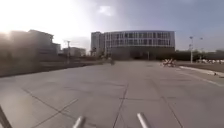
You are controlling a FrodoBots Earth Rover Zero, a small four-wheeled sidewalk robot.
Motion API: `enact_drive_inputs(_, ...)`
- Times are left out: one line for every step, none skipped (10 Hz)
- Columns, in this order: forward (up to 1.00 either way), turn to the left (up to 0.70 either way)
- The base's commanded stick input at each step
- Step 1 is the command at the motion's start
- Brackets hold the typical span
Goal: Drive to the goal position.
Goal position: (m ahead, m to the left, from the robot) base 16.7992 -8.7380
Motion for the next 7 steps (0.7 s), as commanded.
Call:
enact_drive_inputs(1.00, 0.00)
enact_drive_inputs(1.00, 0.00)
enact_drive_inputs(1.00, 0.00)
enact_drive_inputs(1.00, 0.00)
enact_drive_inputs(1.00, 0.00)
enact_drive_inputs(1.00, 0.00)
enact_drive_inputs(1.00, -0.27)
